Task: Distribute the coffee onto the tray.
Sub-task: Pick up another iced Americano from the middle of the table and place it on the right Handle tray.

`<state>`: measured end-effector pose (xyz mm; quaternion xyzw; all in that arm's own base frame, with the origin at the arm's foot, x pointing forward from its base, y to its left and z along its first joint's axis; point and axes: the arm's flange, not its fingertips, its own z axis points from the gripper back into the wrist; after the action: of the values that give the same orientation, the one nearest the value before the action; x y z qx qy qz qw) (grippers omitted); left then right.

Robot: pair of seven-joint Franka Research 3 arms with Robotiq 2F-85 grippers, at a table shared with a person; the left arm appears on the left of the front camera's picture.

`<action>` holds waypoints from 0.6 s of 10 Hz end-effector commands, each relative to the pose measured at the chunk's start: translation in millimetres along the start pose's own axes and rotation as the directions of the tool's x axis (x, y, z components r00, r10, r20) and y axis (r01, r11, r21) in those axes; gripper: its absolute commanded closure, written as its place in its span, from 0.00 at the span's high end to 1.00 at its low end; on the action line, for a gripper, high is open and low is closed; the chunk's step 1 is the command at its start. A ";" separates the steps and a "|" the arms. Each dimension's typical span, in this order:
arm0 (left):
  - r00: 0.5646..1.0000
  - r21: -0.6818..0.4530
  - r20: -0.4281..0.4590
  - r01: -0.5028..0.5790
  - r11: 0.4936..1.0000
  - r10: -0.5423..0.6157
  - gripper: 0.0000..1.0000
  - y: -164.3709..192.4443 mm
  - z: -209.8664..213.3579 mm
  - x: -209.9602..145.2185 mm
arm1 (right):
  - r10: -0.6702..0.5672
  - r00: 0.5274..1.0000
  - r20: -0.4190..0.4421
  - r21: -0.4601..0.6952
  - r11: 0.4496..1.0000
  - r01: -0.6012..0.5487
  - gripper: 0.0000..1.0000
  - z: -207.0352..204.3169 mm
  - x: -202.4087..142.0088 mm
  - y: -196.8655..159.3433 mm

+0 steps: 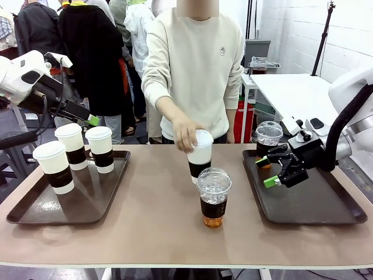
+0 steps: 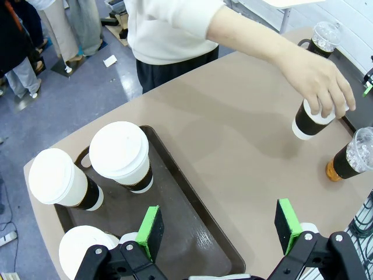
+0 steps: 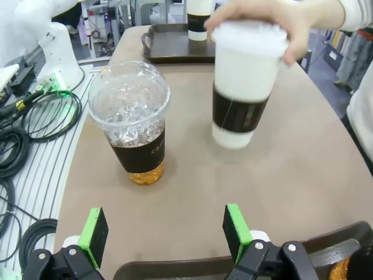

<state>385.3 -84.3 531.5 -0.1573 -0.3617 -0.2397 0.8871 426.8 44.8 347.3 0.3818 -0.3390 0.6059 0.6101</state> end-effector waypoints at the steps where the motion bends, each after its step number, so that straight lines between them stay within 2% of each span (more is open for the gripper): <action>1: 1.000 -0.008 0.004 -0.009 1.000 0.009 1.00 1.6 -1.1 -0.9 | 0.008 1.000 0.011 -0.009 1.000 -0.007 1.00 -3.5 -3.0 -0.7; 6: 1.000 -0.008 0.004 -0.009 1.000 0.009 1.00 1.6 -1.1 -0.9 | -0.003 1.000 0.005 -0.033 0.999 0.003 1.00 9.0 -4.7 2.4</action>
<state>385.3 -84.3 531.5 -0.1573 -0.3617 -0.2397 0.8871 427.7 33.5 349.6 0.3764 -0.3463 0.5985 0.6166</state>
